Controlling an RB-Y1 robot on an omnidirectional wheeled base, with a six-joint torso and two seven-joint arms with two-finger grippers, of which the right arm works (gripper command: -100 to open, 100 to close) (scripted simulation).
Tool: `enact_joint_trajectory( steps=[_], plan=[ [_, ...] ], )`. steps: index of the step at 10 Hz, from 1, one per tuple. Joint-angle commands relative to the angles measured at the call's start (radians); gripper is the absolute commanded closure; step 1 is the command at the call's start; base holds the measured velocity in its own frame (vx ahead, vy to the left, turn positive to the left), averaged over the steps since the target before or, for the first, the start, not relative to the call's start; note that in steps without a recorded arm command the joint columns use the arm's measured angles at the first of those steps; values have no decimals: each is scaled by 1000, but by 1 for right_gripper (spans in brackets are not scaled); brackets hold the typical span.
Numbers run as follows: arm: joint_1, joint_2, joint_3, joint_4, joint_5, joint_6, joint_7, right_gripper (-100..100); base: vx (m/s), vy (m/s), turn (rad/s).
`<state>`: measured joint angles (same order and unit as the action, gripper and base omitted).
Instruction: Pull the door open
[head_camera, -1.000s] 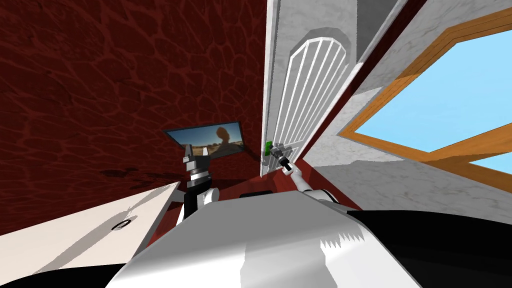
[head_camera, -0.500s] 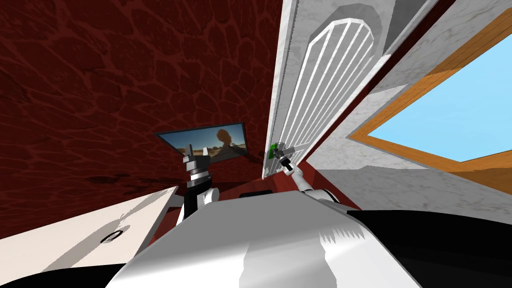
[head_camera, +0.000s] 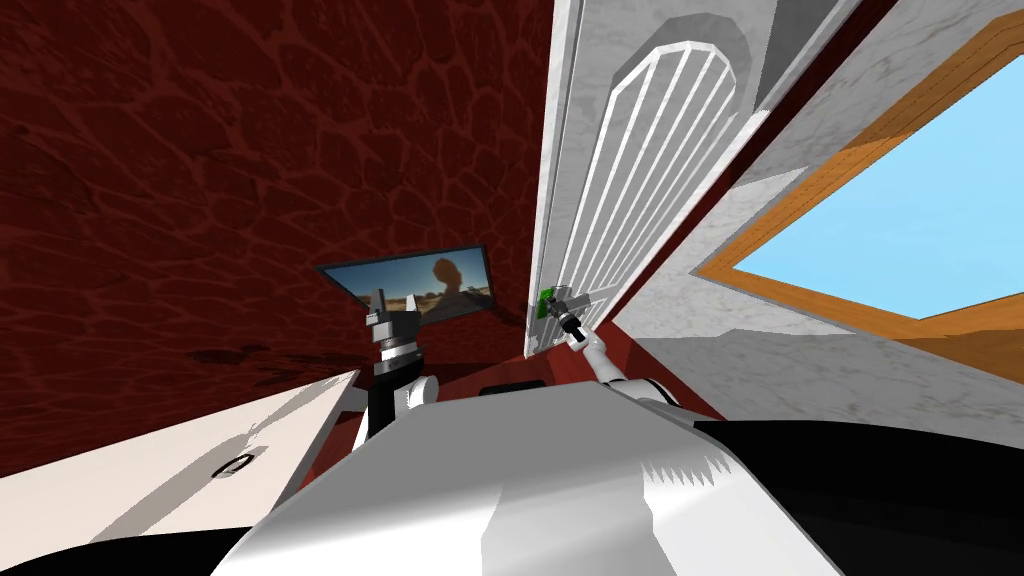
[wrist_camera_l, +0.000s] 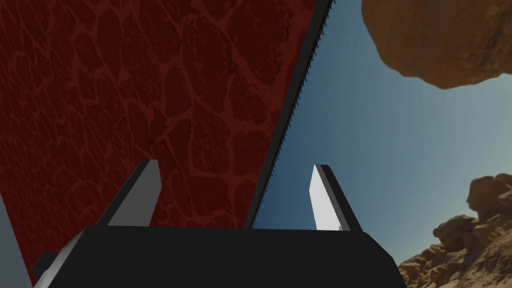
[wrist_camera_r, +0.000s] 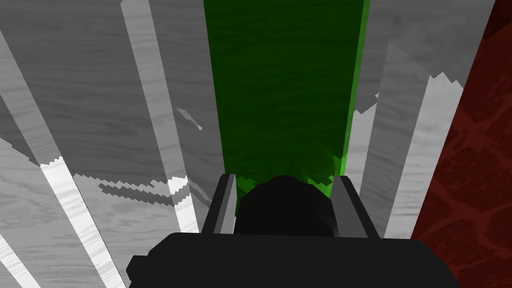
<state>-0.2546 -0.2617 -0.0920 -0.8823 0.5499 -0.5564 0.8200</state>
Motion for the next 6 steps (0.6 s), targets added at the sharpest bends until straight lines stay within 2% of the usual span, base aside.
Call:
enact_joint_trajectory(
  steps=[1, 6],
  plan=[
    [0, -1, 1, 1, -23, 1, -30, 100, -25, -32, 92],
    [-1, -4, 3, 3, -83, 3, -110, 100, -43, -44, 88]
  ],
)
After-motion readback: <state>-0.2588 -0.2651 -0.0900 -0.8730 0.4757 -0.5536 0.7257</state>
